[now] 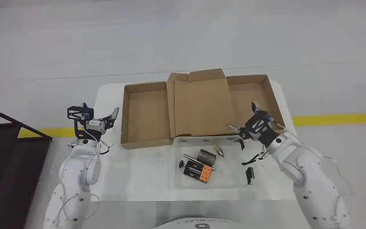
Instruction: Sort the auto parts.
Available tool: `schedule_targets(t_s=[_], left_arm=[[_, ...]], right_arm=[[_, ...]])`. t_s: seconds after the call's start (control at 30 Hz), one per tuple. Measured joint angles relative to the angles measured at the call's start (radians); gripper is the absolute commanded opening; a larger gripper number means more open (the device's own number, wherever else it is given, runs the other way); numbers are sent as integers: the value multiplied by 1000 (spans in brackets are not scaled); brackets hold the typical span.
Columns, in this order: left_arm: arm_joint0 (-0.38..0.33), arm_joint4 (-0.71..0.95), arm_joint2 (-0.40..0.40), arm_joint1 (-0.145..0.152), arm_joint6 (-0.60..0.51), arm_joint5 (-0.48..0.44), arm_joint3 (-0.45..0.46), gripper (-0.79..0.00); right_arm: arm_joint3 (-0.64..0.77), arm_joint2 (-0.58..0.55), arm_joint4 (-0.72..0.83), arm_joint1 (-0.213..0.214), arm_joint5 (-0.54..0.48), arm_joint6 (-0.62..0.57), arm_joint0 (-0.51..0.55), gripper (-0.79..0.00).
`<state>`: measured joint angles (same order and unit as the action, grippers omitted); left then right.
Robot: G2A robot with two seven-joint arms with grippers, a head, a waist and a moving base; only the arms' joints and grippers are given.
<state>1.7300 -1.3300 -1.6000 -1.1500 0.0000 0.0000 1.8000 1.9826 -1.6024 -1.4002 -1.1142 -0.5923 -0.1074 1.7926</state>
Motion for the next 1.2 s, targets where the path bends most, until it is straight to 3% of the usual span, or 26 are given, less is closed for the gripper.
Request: schedule_targets(t_s=[0.17, 0.27, 0.57, 0.87, 1.2], left_arm=[[0, 0, 0, 0, 0, 0, 0, 0], [0, 0, 0, 0, 0, 0, 0, 0], [0, 0, 0, 0, 0, 0, 0, 0], [0, 0, 0, 0, 0, 0, 0, 0], [0, 0, 0, 0, 0, 0, 0, 0]], right_arm=[[59, -3, -67, 14, -164, -34, 41, -369], [67, 11, -97, 20, -233, -53, 42, -428], [64, 93, -158, 29, -313, -123, 6, -480], [32, 190, -222, 33, -326, -187, -17, -425], [-3, 271, -204, 32, -300, -275, -67, -422]])
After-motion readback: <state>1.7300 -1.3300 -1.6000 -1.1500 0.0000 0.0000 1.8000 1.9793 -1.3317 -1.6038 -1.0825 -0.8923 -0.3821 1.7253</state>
